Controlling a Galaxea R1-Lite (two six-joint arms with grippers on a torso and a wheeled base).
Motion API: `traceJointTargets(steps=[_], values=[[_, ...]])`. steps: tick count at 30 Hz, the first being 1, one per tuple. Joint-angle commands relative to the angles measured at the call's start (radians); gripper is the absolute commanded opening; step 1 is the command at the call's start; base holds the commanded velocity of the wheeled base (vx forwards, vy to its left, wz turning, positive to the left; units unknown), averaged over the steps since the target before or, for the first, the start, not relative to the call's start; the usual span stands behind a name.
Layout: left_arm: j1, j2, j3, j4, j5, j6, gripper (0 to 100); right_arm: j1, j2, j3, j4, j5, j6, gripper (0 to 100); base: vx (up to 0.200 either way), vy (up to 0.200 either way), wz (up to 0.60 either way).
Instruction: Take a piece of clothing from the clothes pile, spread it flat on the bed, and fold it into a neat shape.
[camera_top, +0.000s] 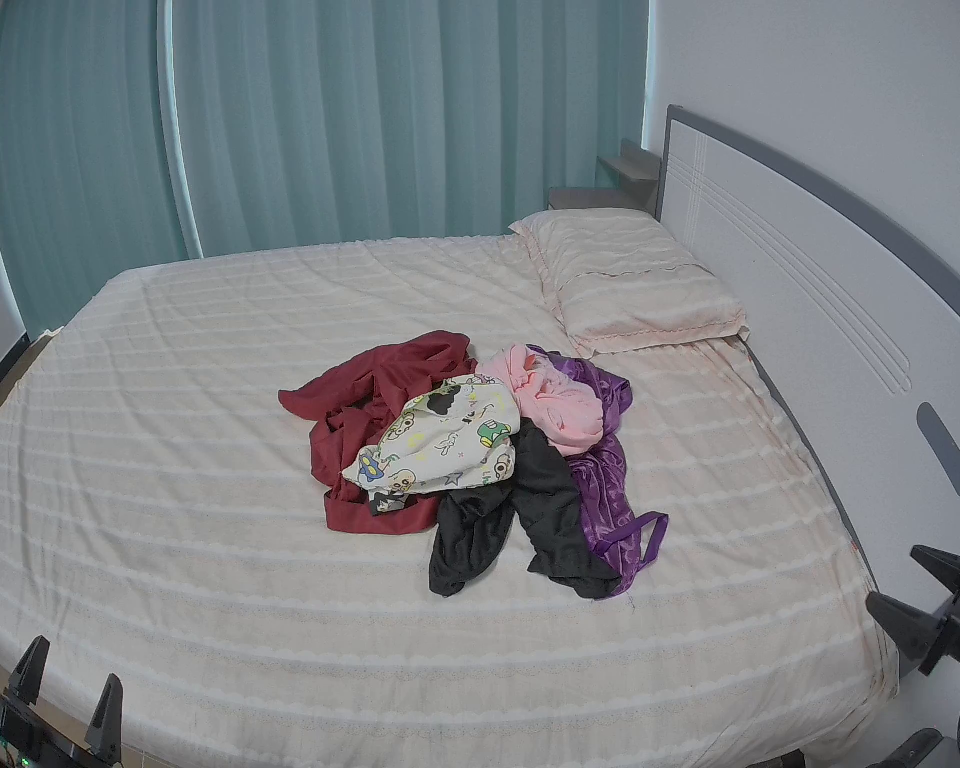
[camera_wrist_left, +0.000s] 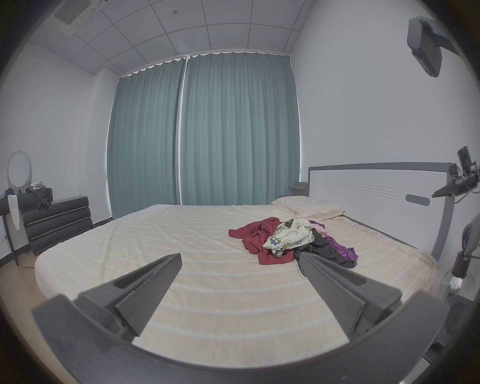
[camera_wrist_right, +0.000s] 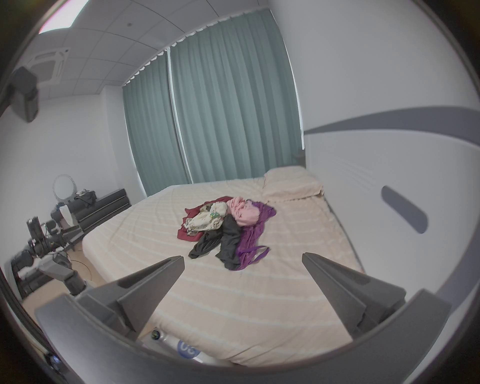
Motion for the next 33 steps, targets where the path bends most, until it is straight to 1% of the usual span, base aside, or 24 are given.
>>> traceJointTargets(steps=[1, 2, 6, 9, 10, 11, 14, 18, 23, 24, 26, 31, 33], values=[[0.000, -0.016, 0.016, 0.000, -0.001, 0.000, 100, 0.126, 0.644, -0.034, -0.293, 0.065, 0.131, 100, 0.000, 0.000, 0.00], [0.000, -0.016, 0.016, 0.000, -0.001, 0.000, 100, 0.144, 0.723, -0.048, -0.342, 0.064, 0.151, 100, 0.000, 0.000, 0.00], [0.000, -0.016, 0.016, 0.000, -0.001, 0.000, 100, 0.218, 0.930, -0.097, -0.468, 0.056, 0.223, 100, 0.000, 0.000, 0.00], [0.000, -0.016, 0.016, 0.000, 0.001, 0.000, 100, 0.293, 1.072, -0.154, -0.557, 0.010, 0.323, 100, 0.000, 0.000, 0.00], [0.000, -0.016, 0.016, 0.000, 0.001, 0.000, 100, 0.296, 1.079, -0.157, -0.561, 0.008, 0.329, 100, 0.000, 0.000, 0.00], [0.000, -0.016, 0.016, 0.000, 0.001, 0.000, 100, 0.333, 1.166, -0.195, -0.610, -0.039, 0.386, 100, 0.000, 0.000, 0.00], [0.000, -0.016, 0.016, 0.000, 0.001, 0.000, 100, 0.373, 1.312, -0.260, -0.698, -0.120, 0.438, 100, 0.000, 0.000, 0.00], [0.000, -0.016, 0.016, 0.000, 0.001, 0.000, 100, 0.390, 1.425, -0.318, -0.750, -0.160, 0.441, 100, 0.000, 0.000, 0.00], [0.000, -0.016, 0.016, 0.000, -0.001, 0.000, 100, 0.401, 1.523, -0.390, -0.752, -0.193, 0.442, 100, 0.000, 0.000, 0.00], [0.000, -0.016, 0.016, 0.000, 0.001, 0.000, 100, 0.404, 1.560, -0.418, -0.752, -0.211, 0.442, 100, 0.000, 0.000, 0.00], [0.000, -0.016, 0.016, 0.000, 0.001, 0.000, 100, 0.407, 1.592, -0.442, -0.750, -0.225, 0.444, 100, 0.000, 0.000, 0.00], [0.000, -0.016, 0.016, 0.000, 0.001, 0.000, 100, 0.434, 1.672, -0.491, -0.752, -0.249, 0.444, 100, 0.000, 0.000, 0.00], [0.000, -0.016, 0.016, 0.000, 0.001, 0.000, 100, 0.448, 1.715, -0.533, -0.742, -0.277, 0.445, 100, 0.000, 0.000, 0.00]])
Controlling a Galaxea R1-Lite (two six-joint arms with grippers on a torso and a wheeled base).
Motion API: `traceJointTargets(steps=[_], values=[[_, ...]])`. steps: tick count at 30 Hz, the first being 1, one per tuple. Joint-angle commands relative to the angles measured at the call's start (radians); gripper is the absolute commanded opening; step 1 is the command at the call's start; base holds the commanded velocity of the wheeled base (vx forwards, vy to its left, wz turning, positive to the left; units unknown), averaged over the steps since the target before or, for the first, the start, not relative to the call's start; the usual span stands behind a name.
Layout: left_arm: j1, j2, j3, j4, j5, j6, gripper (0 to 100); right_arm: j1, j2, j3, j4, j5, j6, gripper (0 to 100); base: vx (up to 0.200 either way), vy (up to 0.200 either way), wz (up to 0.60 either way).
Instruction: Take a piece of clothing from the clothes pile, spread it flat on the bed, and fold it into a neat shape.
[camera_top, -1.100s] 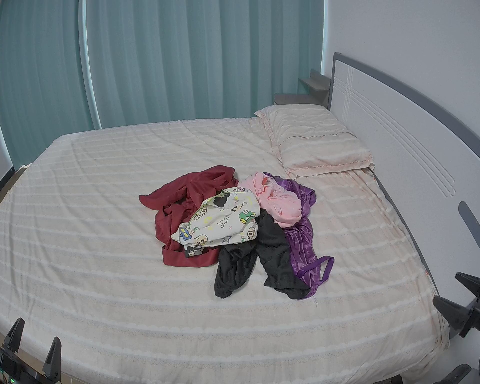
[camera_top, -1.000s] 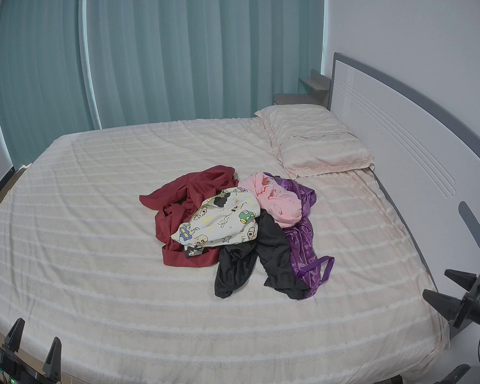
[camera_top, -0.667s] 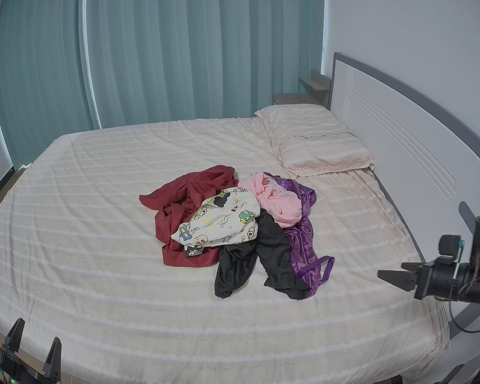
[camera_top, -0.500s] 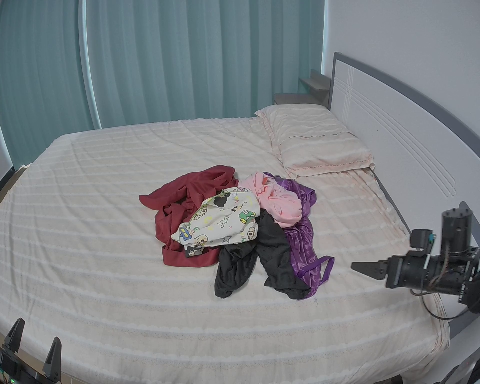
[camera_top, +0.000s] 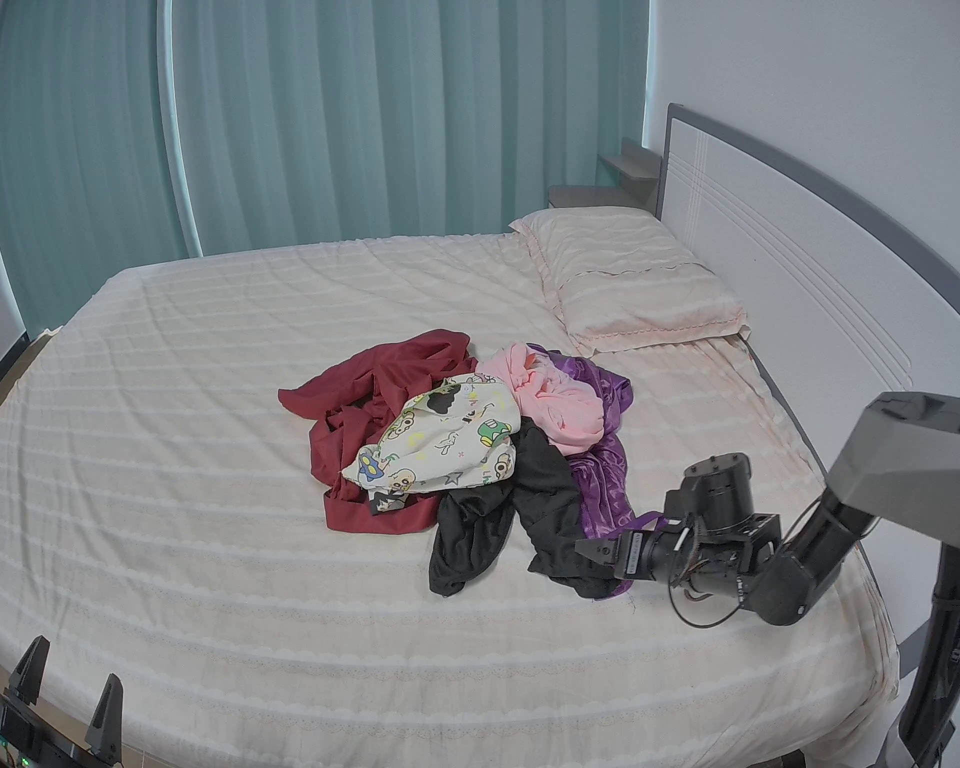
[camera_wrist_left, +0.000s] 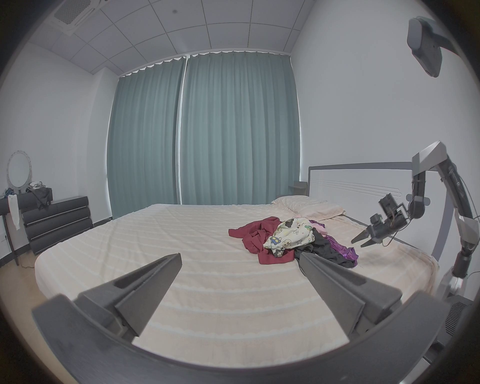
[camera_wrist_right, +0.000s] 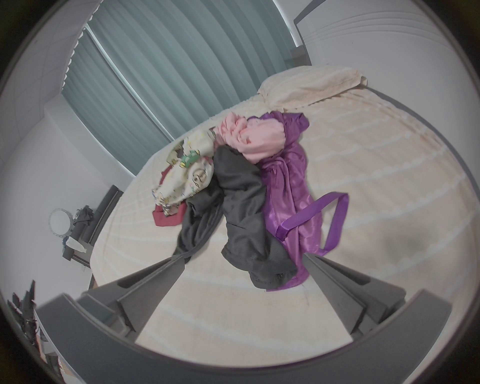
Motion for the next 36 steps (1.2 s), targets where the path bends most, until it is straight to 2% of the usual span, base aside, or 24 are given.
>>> traceJointTargets(steps=[1, 6, 11, 15, 22, 23, 26, 32, 35, 36], values=[[0.000, -0.016, 0.016, 0.000, 0.000, 0.000, 100, 0.044, 0.176, -0.097, -0.002, -0.045, 0.009, 100, 0.000, 0.000, 0.00], [0.000, -0.016, 0.016, 0.000, 0.000, 0.000, 100, 0.053, 0.216, -0.151, 0.009, -0.059, 0.008, 100, 0.000, 0.000, 0.00], [0.000, -0.016, 0.016, 0.000, 0.000, 0.000, 100, 0.055, 0.288, -0.244, 0.032, -0.119, 0.008, 100, 0.000, 0.000, 0.00], [0.000, -0.016, 0.016, 0.000, 0.000, 0.000, 100, 0.061, 0.291, -0.266, 0.046, -0.122, 0.006, 100, 0.000, 0.000, 0.00], [0.000, -0.016, 0.016, 0.000, 0.000, 0.000, 100, 0.099, 0.300, -0.364, 0.156, -0.132, 0.006, 100, 0.000, 0.000, 0.00], [0.000, -0.016, 0.016, 0.000, -0.001, 0.000, 100, 0.098, 0.313, -0.392, 0.173, -0.152, 0.006, 0, 0.000, 0.000, 0.00], [0.000, -0.016, 0.016, 0.000, 0.000, 0.000, 100, 0.099, 0.317, -0.402, 0.176, -0.177, 0.006, 0, 0.000, 0.000, 0.00], [0.000, -0.016, 0.016, 0.000, 0.000, 0.000, 100, 0.099, 0.258, -0.344, 0.179, -0.166, 0.009, 0, 0.000, 0.000, 0.00], [0.000, -0.016, 0.016, 0.000, 0.000, 0.000, 100, 0.101, 0.213, -0.277, 0.170, -0.123, 0.011, 0, 0.000, 0.000, 0.00], [0.000, -0.016, 0.016, 0.000, 0.000, 0.000, 100, 0.098, 0.175, -0.231, 0.169, -0.073, 0.019, 0, 0.000, 0.000, 0.00]])
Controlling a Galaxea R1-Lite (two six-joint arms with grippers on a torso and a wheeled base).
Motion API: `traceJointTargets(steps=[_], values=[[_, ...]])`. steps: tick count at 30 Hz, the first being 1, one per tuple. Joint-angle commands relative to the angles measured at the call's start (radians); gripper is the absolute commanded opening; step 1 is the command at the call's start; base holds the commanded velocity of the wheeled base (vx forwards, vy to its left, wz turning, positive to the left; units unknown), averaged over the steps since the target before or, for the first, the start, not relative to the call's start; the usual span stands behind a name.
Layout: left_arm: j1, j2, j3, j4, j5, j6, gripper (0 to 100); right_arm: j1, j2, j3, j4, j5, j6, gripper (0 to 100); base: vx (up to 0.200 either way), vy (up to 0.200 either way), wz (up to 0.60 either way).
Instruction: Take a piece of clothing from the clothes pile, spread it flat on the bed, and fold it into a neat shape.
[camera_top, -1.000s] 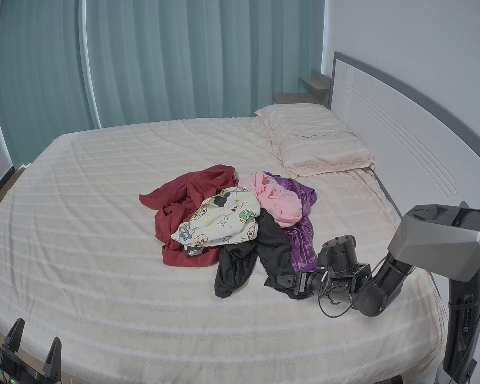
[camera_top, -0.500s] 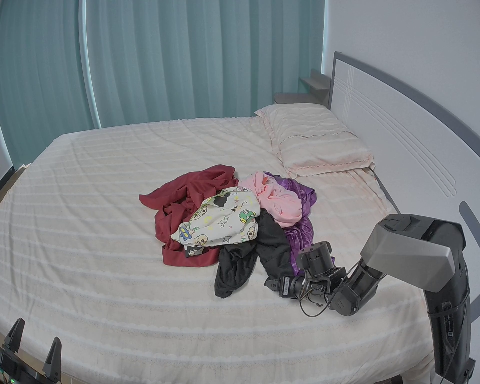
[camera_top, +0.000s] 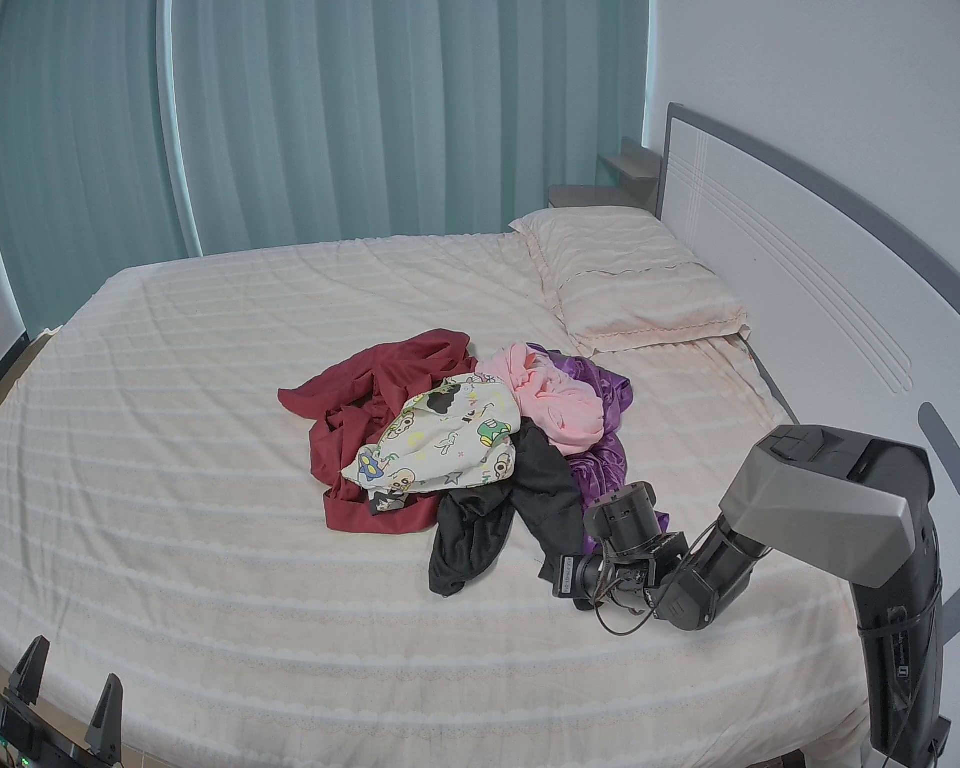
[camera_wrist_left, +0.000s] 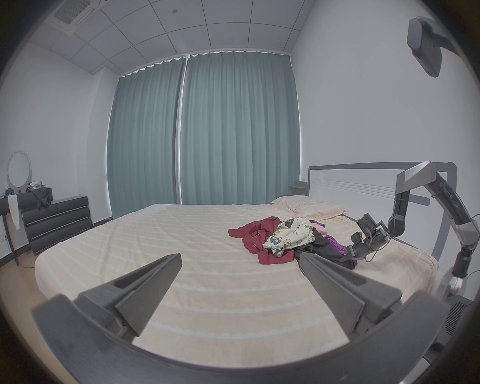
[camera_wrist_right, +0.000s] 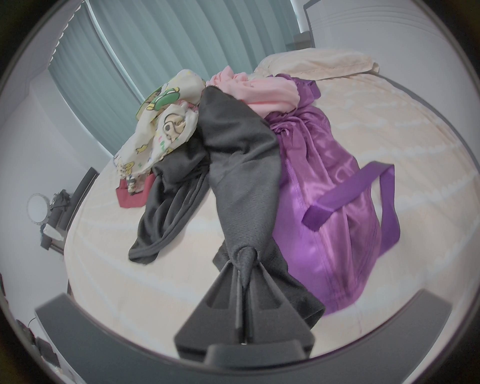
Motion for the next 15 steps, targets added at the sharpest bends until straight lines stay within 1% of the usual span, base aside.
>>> traceJointTargets(steps=[1, 2, 3, 7, 8, 9, 11, 12, 14, 15], values=[[0.000, -0.016, 0.016, 0.000, 0.001, 0.000, 100, -0.004, -0.134, 0.121, -0.009, 0.097, 0.028, 0, 0.000, 0.000, 0.00], [0.000, -0.016, 0.016, 0.000, 0.001, 0.000, 100, -0.004, -0.155, 0.138, -0.010, 0.115, 0.042, 0, 0.000, 0.000, 0.00], [0.000, -0.016, 0.016, 0.000, -0.001, 0.000, 100, -0.009, -0.209, 0.181, -0.015, 0.161, 0.078, 0, 0.000, 0.000, 0.00], [0.000, -0.016, 0.016, 0.000, 0.001, 0.000, 100, -0.021, -0.374, 0.325, -0.027, 0.285, 0.170, 0, 0.000, 0.000, 0.00], [0.000, -0.016, 0.016, 0.000, -0.001, 0.000, 100, -0.022, -0.385, 0.337, -0.027, 0.292, 0.174, 0, 0.000, 0.000, 0.00], [0.000, -0.016, 0.016, 0.000, -0.001, 0.000, 100, -0.022, -0.434, 0.409, -0.029, 0.315, 0.179, 0, 0.000, 0.000, 0.00], [0.000, -0.016, 0.016, 0.000, -0.001, 0.000, 100, -0.022, -0.434, 0.409, -0.029, 0.315, 0.179, 0, 0.000, 0.000, 0.00], [0.000, -0.016, 0.016, 0.000, -0.001, 0.000, 100, -0.022, -0.494, 0.538, -0.078, 0.322, 0.186, 0, 0.000, 0.000, 0.00], [0.000, -0.016, 0.016, 0.000, 0.001, 0.000, 100, -0.022, -0.500, 0.605, -0.139, 0.321, 0.186, 0, 0.000, 0.000, 0.00], [0.000, -0.016, 0.016, 0.000, -0.001, 0.000, 100, -0.024, -0.493, 0.658, -0.199, 0.319, 0.185, 0, 0.000, 0.000, 0.00]])
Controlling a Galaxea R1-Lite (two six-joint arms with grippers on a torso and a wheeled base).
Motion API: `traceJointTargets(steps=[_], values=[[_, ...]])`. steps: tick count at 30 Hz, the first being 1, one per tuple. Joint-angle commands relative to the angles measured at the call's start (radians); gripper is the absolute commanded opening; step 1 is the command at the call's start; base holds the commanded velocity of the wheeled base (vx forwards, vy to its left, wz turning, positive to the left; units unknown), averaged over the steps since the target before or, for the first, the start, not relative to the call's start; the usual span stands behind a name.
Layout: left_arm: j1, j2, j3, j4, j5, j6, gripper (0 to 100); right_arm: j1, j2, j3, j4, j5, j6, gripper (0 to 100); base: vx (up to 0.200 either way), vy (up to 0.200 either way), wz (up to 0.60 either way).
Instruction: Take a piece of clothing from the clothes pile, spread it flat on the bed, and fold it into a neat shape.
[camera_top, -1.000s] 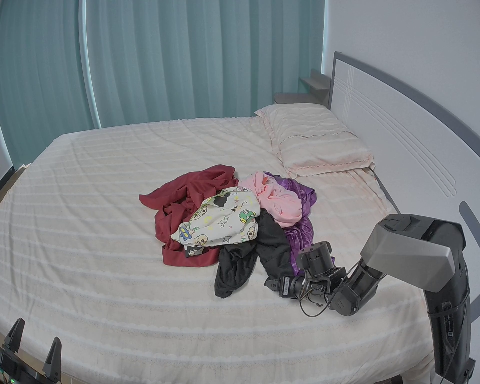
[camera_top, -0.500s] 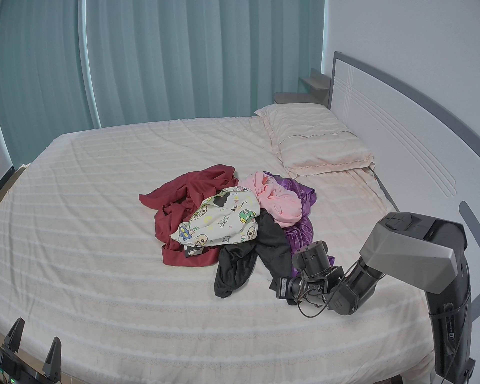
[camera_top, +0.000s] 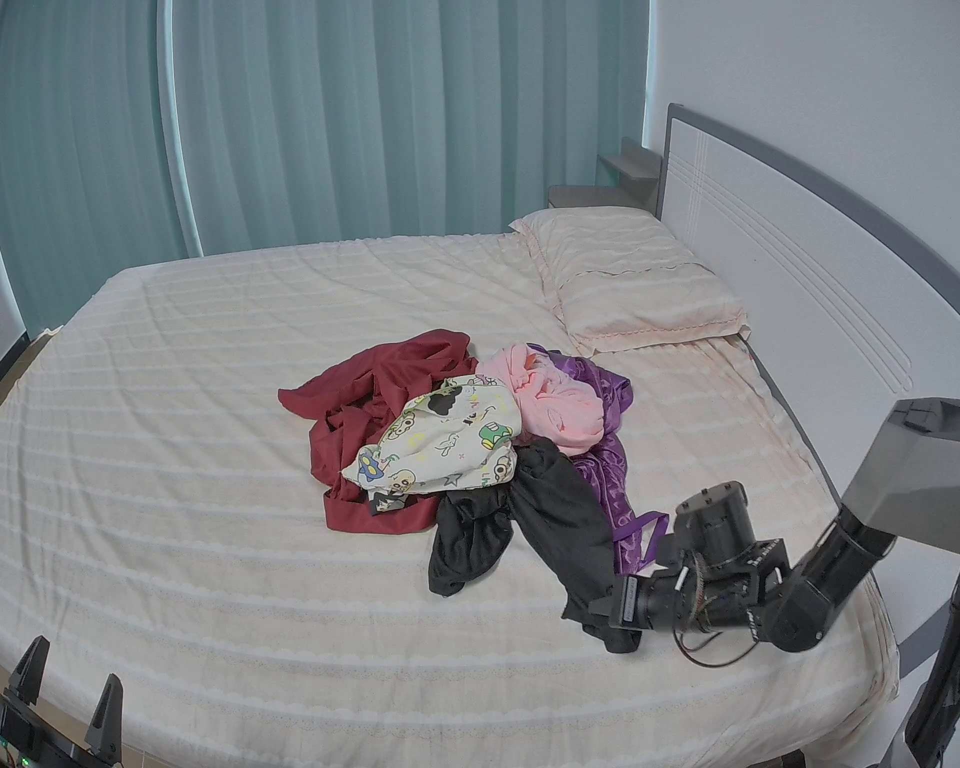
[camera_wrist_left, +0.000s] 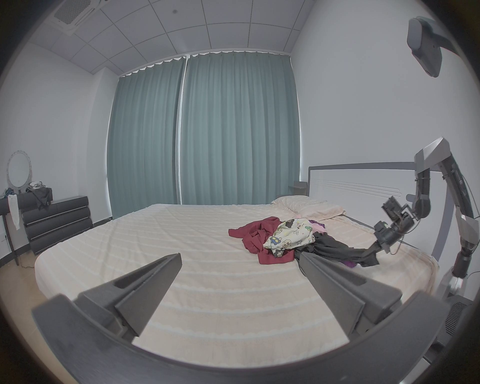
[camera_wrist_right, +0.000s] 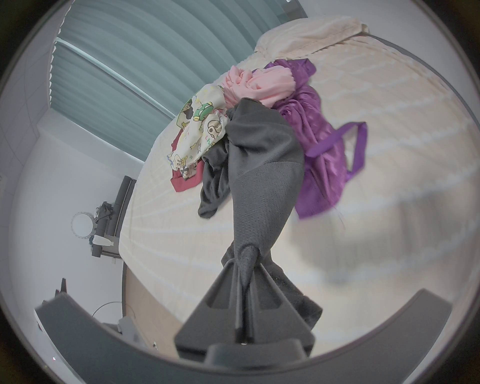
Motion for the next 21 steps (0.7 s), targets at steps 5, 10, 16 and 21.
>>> traceJointTargets(steps=[5, 10, 16, 21], values=[[0.000, -0.016, 0.016, 0.000, 0.001, 0.000, 100, 0.000, -0.127, 0.455, -0.415, 0.005, 0.036, 0, 0.000, 0.000, 0.00], [0.000, -0.016, 0.016, 0.000, 0.001, 0.000, 100, -0.006, -0.081, 0.597, -0.705, 0.005, 0.093, 0, 0.000, 0.000, 0.00], [0.000, -0.016, 0.016, 0.000, 0.001, 0.000, 100, -0.009, -0.034, 0.611, -0.802, -0.010, 0.133, 0, 0.000, 0.000, 0.00], [0.000, -0.016, 0.016, 0.000, -0.001, 0.000, 100, -0.012, -0.038, 0.611, -0.802, -0.009, 0.133, 0, 0.000, 0.000, 0.00]])
